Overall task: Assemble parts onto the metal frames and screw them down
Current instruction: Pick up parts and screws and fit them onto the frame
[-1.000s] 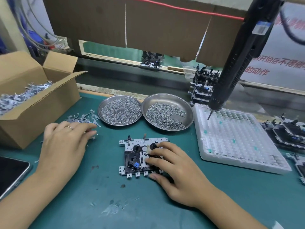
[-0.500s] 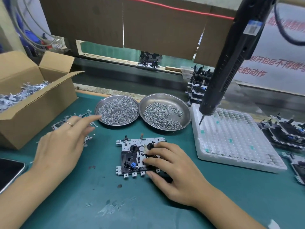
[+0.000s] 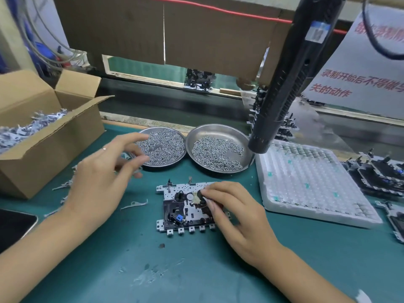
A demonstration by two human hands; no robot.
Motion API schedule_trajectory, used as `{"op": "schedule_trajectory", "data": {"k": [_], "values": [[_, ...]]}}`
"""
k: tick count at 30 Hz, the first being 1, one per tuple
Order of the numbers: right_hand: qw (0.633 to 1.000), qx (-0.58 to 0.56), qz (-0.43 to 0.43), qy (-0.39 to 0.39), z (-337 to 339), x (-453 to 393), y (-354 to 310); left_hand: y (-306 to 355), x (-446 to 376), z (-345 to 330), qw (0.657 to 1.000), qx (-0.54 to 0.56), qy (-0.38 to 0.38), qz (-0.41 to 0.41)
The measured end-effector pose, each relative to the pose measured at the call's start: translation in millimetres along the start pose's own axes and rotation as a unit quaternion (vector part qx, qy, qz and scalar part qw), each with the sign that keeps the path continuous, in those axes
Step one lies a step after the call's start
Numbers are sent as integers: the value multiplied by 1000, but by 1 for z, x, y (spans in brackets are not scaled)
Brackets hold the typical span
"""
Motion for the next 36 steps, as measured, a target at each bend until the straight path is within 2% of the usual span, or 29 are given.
{"op": "schedule_trajectory", "data": {"k": [2, 4, 7, 9, 14, 18, 22, 32, 36], "values": [[997, -62, -43, 18, 2, -6, -1, 19, 5, -18, 995, 76, -65, -17], [980, -166, -110, 1, -4, -14, 1, 32, 11, -41, 975, 166, -148, -6], [911, -346, -222, 11, -12, -20, 5, 38, 14, -69, 946, 243, -212, 20], [886, -385, -258, 19, -11, -19, 9, 37, 14, -78, 934, 281, -215, 50], [877, -378, -294, 19, -10, -13, 14, 34, 21, -86, 932, 291, -202, 78], [882, -332, -323, 82, 1, -10, 25, 30, 21, -76, 940, 281, -175, 88], [884, -304, -335, 121, 5, -7, 29, 24, 19, -72, 957, 204, -191, 77], [883, -294, -343, 125, 0, -5, 30, 24, 16, -64, 962, 172, -194, 83], [900, -279, -324, 81, -4, -6, 29, 21, 15, -66, 957, 154, -222, 107]]}}
Point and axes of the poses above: each hand's wrist, its own x-axis away from the middle knuckle, its own z-axis out of the back of the hand, y = z × x, the point moved 6 cm from there along -x, towards the middle knuckle, and after that the axes turned 4 degrees about z, right-handed, at the moved point
